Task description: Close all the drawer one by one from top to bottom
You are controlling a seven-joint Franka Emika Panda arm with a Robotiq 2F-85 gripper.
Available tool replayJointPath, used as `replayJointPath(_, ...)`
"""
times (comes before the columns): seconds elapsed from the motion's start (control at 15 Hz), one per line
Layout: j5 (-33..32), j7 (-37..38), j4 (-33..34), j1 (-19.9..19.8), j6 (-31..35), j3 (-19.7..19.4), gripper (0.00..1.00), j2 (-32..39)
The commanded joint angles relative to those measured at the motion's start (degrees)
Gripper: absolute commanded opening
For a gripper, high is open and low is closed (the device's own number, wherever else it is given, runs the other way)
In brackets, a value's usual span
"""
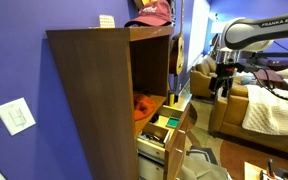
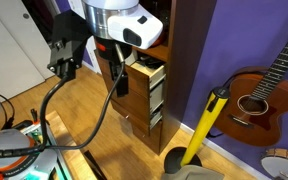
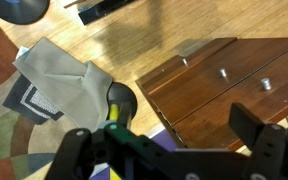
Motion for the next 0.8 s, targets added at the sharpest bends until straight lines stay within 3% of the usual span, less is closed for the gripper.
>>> replayJointPath(0.0, 2.1, 1.8, -3.2, -0.8, 2.9, 0.2, 1.0, -1.6)
replayJointPath(0.4, 4.3, 3.4, -7.8, -1.2, 12.0, 0.4, 1.0, -2.3)
replayJointPath(0.73, 8.2, 5.7, -10.8, -0.9, 14.8, 0.5, 1.0, -2.0)
